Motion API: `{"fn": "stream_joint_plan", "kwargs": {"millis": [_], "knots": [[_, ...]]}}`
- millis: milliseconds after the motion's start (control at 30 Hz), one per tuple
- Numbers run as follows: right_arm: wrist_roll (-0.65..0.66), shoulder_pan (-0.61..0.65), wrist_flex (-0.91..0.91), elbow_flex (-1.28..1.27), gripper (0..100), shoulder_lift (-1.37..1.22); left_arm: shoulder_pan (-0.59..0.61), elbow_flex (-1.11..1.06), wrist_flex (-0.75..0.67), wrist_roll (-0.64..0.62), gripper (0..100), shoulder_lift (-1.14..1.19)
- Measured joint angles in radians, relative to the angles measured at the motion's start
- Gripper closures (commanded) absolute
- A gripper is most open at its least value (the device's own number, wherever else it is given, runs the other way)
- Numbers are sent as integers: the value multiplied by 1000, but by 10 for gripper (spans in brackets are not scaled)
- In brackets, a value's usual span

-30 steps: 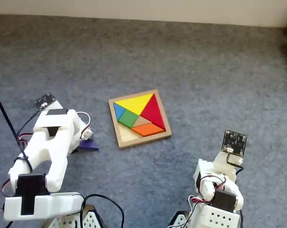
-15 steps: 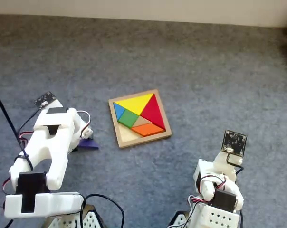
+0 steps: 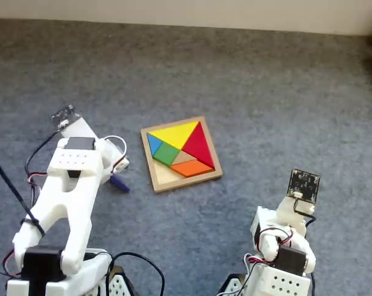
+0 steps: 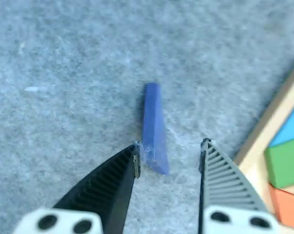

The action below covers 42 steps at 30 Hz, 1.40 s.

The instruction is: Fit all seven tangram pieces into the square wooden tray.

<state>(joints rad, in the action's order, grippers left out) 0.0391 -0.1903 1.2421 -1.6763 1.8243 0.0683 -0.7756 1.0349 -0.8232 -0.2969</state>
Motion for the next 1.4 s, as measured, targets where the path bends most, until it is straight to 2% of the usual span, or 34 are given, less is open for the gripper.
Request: {"fn": "stream_joint_plan", "kwargs": {"millis": [367, 533, 633, 800, 1067, 1200, 1400], "knots": [[0, 0, 0, 0, 993, 0, -17, -81, -26, 0, 808, -3], [0, 0, 0, 0, 993, 0, -15, -163, -121, 0, 998, -3], [0, 0, 0, 0, 993, 0, -17, -183, -169, -2, 959, -3], [0, 0, 0, 0, 993, 0, -15, -193, -199, -2, 998, -3], [0, 0, 0, 0, 993, 0, -15, -172, -196, -2, 994, -9], [0, 0, 0, 0, 993, 0, -74, -77, -106, -54, 994, -9], [0, 0, 0, 0, 993, 0, -265, 80, -37, -130, 994, -9]]}}
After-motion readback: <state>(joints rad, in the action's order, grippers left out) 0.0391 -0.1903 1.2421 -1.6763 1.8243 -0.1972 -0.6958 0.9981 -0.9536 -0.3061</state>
